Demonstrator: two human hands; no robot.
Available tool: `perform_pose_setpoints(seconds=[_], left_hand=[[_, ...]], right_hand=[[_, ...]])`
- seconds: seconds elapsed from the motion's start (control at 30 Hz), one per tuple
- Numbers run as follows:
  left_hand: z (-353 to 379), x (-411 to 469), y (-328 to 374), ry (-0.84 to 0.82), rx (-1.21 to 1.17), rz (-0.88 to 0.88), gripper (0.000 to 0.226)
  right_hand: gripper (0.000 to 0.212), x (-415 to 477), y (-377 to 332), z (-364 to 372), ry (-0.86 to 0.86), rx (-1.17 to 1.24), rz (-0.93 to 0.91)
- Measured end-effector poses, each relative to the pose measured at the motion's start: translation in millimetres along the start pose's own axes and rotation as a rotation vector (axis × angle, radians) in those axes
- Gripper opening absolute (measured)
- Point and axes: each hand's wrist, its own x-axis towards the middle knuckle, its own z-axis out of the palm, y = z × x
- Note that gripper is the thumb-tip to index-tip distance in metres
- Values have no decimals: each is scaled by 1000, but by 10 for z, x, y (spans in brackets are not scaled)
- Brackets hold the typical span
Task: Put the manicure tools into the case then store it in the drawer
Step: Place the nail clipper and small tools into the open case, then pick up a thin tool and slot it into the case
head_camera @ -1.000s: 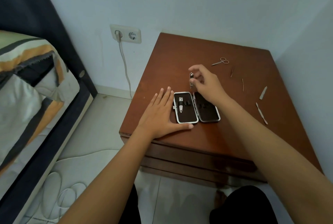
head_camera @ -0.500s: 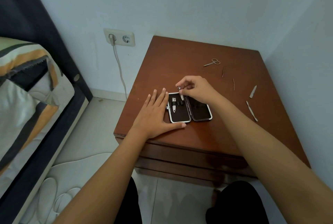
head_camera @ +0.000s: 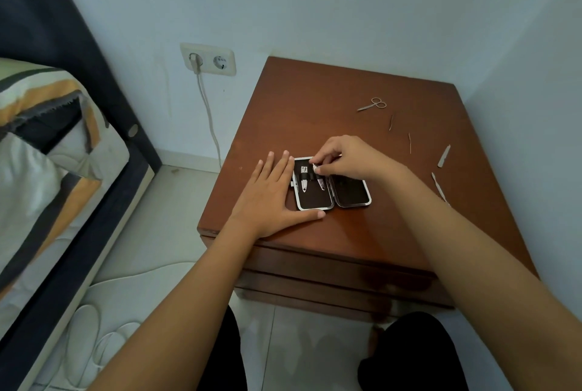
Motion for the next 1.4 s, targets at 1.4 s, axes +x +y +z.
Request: perform_pose_setpoints(seconds=[1.4], left_hand=[[-29,7,4,47,-18,-4,122]], right_hand=[[10,475,587,-250,506,-60,157]])
